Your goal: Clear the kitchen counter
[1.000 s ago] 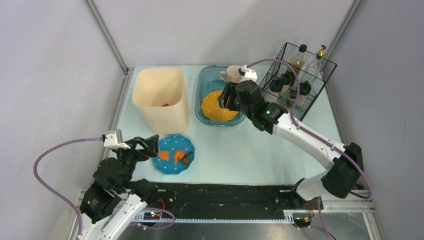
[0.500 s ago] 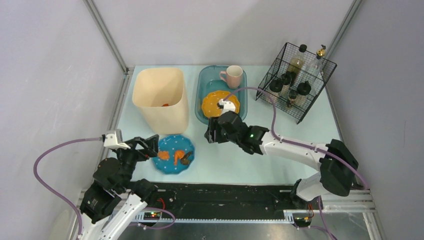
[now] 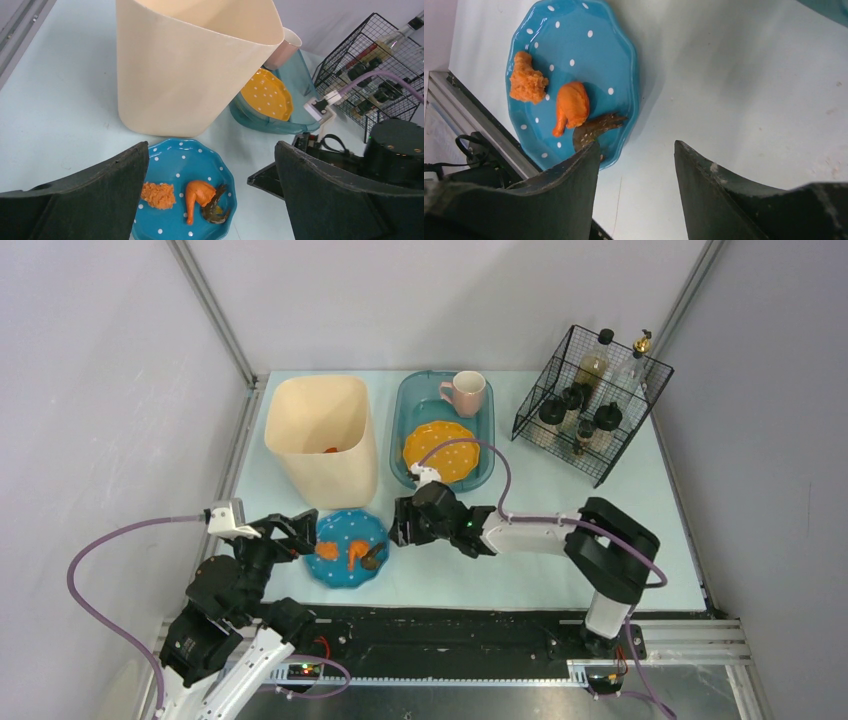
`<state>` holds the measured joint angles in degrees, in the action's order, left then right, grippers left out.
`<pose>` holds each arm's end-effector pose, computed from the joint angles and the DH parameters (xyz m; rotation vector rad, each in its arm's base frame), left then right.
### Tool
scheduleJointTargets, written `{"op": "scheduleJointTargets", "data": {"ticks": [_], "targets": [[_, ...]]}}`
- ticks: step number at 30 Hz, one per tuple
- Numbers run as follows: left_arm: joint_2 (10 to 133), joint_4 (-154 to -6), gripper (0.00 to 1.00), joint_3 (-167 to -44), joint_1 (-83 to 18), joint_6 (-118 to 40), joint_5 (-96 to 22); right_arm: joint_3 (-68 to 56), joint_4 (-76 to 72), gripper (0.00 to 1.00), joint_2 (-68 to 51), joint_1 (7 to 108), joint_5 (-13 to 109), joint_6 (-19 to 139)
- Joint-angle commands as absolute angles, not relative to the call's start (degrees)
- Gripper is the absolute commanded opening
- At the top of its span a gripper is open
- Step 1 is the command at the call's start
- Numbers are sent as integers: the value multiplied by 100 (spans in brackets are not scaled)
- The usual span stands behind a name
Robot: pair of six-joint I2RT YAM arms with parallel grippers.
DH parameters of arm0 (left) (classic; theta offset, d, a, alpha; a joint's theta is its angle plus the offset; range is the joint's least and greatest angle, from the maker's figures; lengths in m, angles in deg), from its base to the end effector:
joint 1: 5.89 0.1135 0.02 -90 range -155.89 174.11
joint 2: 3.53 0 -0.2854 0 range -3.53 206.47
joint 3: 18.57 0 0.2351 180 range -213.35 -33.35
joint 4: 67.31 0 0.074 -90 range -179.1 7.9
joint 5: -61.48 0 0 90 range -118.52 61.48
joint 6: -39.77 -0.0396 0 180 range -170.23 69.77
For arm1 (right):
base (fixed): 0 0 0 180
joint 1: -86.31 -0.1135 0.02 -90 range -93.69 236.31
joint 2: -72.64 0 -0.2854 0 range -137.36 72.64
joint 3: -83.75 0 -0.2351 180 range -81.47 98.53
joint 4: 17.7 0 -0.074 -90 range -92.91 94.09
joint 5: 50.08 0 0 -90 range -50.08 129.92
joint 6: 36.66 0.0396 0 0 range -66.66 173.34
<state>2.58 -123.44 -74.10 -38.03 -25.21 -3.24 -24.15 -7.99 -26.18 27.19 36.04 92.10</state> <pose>0.0075 0.0153 0.3096 -0.2271 1.6754 -0.3788 0.1897 0.3120 0.2224 -0.3752 2.3167 0.8410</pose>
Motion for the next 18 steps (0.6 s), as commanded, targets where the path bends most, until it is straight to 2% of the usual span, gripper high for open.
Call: {"op": "scheduleJointTargets", "data": {"ticks": [1,18], "targets": [[300,-12313,100,-7393,-3841,-2468,-307,-2360,-1672,60,-3067,2830,3839,8884],[284,-12311,100,-7395,-3841,-2476,-318,-1297,-1567,60,-4256,2811,4058,8029]]}}
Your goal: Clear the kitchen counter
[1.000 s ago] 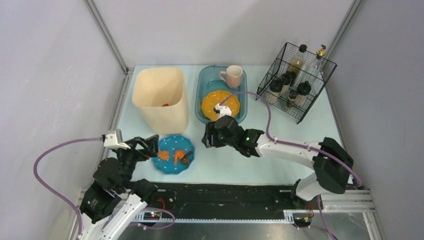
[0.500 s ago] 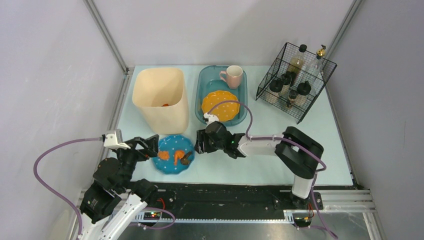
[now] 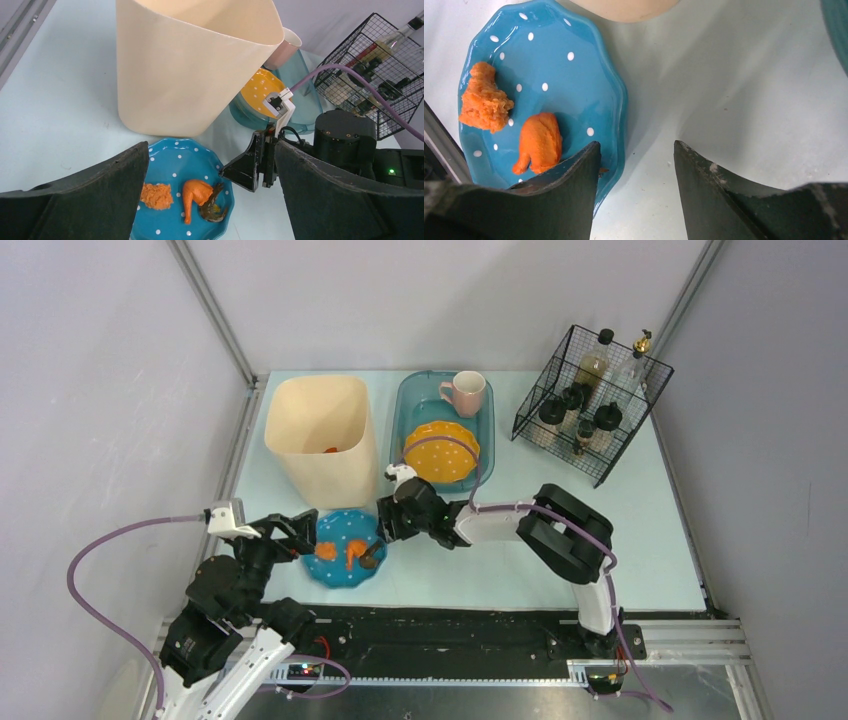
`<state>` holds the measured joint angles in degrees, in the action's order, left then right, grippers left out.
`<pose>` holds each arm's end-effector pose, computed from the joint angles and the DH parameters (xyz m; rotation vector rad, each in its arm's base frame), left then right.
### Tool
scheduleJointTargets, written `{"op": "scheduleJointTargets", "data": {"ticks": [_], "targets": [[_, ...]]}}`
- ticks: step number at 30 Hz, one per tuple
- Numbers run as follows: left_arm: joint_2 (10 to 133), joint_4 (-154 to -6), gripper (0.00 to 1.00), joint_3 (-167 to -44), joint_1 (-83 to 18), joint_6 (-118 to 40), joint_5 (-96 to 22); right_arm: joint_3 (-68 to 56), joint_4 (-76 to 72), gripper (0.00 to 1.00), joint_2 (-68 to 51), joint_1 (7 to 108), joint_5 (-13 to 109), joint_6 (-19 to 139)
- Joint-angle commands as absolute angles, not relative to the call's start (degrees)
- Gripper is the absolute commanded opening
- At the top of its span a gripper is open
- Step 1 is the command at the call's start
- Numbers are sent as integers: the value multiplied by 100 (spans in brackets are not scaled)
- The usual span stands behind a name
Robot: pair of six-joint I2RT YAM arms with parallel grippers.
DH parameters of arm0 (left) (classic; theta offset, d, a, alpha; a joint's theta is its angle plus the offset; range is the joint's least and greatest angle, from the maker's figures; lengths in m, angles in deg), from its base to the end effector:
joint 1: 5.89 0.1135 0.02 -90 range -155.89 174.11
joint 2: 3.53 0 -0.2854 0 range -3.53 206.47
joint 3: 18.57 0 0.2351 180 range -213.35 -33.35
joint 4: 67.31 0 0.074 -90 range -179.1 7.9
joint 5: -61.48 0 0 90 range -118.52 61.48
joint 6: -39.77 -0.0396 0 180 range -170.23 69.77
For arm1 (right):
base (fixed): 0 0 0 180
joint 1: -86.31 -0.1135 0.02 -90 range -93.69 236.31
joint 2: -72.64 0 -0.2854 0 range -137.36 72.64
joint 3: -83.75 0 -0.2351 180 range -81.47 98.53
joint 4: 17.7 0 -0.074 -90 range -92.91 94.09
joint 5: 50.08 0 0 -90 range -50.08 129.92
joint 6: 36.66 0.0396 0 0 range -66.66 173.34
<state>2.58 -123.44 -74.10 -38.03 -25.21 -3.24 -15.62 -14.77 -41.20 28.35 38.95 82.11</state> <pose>0.0075 0.0153 0.3096 -0.2271 1.6754 -0.3788 0.2254 0.3589 0.1788 -0.5766 2.2542 0.7973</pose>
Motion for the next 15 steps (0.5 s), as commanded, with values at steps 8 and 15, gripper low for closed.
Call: {"op": "scheduleJointTargets", "data": {"ticks": [8,15], "targets": [[278,-12314,100,-7396,-3840,-2481,-320,-629,-1084,53,-4691,2799,4251,8036],[291,-12309,100,-7389,-3839,-2481,-329,-462,-753,41,-4840,2784,4353,8024]]}}
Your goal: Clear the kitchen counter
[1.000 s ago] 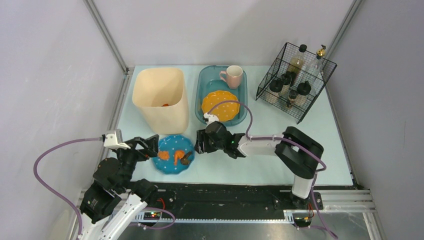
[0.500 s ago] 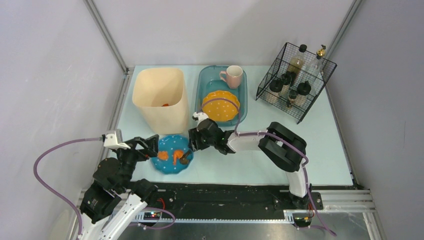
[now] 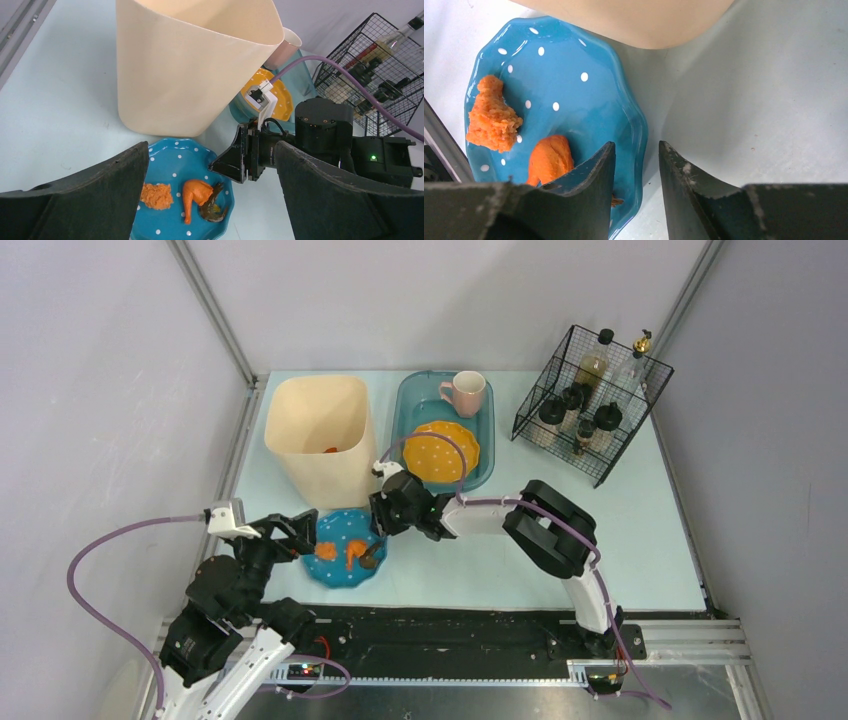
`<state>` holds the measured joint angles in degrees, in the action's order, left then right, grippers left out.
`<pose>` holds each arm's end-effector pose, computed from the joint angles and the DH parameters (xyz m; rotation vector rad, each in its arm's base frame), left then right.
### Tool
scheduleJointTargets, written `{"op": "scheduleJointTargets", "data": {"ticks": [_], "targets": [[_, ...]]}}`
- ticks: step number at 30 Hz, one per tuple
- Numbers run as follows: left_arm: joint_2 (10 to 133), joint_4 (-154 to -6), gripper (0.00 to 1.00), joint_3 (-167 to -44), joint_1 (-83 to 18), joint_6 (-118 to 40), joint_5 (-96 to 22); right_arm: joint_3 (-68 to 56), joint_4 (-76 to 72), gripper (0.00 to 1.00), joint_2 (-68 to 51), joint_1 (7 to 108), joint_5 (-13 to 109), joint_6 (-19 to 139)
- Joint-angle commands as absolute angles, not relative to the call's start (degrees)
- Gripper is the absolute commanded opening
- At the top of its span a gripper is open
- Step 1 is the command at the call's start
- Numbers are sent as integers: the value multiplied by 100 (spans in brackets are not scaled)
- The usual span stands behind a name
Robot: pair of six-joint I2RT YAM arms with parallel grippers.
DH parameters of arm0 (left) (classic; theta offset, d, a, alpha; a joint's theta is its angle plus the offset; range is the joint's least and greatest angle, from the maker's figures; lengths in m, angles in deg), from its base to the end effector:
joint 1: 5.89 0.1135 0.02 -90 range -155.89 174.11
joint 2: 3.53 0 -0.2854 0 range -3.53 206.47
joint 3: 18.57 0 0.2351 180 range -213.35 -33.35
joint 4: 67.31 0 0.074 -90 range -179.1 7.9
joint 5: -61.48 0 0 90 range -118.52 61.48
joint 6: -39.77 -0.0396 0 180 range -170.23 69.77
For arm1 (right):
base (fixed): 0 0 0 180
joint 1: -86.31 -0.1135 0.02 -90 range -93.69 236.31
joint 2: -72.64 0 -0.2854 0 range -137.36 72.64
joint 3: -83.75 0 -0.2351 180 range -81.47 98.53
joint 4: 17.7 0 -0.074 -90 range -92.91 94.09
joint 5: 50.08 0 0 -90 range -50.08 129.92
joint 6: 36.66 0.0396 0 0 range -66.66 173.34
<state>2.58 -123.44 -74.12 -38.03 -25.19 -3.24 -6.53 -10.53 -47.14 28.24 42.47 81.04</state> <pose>0.0074 0.0153 0.3097 -0.2274 1.6751 -0.3793 0.2395 0.3876 0.1747 -0.6442 2.2739 0.8364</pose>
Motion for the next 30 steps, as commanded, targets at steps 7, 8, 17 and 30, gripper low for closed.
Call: {"op": "scheduleJointTargets", "data": {"ticks": [7,8,17,30], "targets": [[288,-12307,100,-7393,-3841,-2481,-323,-465,-421,23,-4913,2701,4158,8070],[289,-12306,100,-7394,-3841,-2482,-326,-465,-372,19,-4929,2695,4130,8104],[328,-12313,100,-7393,-3841,-2482,-324,-960,-165,0,-4606,2800,3589,8849],[337,-12312,98,-7395,-3839,-2474,-331,-2203,-109,0,-2994,3239,3829,9376]]}}
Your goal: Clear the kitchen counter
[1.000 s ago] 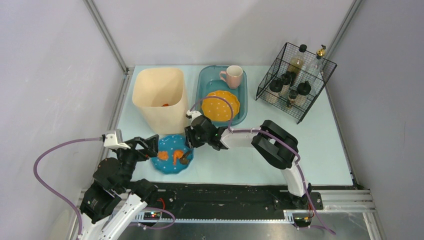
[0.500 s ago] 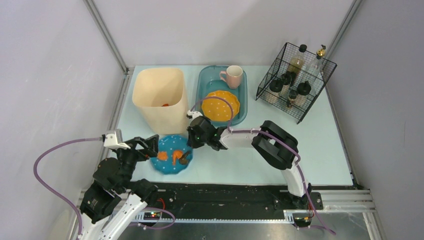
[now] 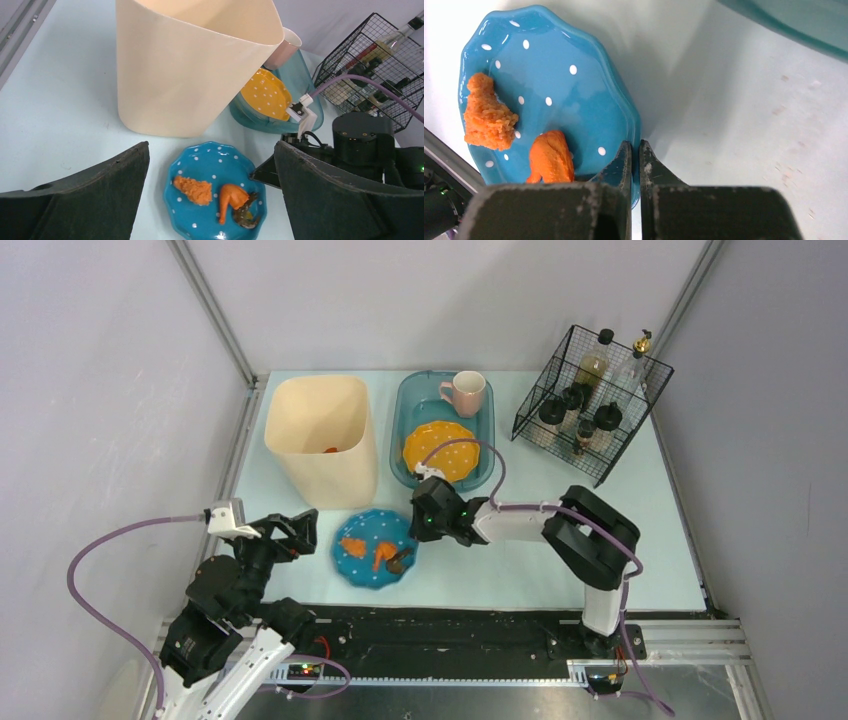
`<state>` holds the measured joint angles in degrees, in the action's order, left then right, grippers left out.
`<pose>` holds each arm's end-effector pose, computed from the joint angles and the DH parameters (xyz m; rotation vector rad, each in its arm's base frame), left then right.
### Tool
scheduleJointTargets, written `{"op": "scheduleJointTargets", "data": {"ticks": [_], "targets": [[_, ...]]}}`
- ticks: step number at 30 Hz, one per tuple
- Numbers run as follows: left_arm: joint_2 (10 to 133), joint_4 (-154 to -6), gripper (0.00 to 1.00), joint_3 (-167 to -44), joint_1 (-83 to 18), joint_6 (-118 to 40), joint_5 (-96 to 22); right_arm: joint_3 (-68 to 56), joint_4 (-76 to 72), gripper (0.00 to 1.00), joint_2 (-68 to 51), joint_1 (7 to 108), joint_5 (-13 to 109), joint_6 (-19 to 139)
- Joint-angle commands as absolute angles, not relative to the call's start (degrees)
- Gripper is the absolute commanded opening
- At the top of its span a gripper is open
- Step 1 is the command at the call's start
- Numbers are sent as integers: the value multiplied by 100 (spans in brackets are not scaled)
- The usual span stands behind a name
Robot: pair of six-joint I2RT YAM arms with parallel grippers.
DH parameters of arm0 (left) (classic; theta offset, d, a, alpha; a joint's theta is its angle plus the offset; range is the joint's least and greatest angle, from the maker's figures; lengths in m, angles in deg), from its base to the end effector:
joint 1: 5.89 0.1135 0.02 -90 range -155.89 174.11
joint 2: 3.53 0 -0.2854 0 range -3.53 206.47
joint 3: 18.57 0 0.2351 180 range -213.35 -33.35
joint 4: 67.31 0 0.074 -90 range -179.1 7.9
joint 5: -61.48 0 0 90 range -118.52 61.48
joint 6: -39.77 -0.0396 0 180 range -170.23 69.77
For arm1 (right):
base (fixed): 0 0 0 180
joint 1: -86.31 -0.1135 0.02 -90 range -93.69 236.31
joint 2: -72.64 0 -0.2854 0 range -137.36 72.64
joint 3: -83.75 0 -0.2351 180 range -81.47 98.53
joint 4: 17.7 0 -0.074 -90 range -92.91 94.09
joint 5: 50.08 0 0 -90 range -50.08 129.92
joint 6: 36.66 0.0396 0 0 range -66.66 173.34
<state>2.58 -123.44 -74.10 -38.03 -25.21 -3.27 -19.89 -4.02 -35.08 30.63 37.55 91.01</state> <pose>0.0075 0.0153 0.3096 -0.2267 1.6755 -0.3793 0.2200 0.3194 0.1827 -0.3675 2.4545 0.7119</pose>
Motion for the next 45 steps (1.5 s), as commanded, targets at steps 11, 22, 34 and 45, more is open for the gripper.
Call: {"op": "scheduleJointTargets", "data": {"ticks": [11,22,34,45], "targets": [[373,-12306,98,-7391,-3843,-2480,-381,-2821,-154,0,-1753,3441,4353,9479],[378,-12313,98,-7392,-3854,-2471,-391,-3349,-131,0,-714,3486,4622,9549],[385,-12309,98,-7394,-3858,-2470,-386,-3887,-589,0,-714,3284,4150,9971],[400,-12313,98,-7392,-3876,-2465,-397,-4347,-989,0,-1146,3025,3538,10443]]}}
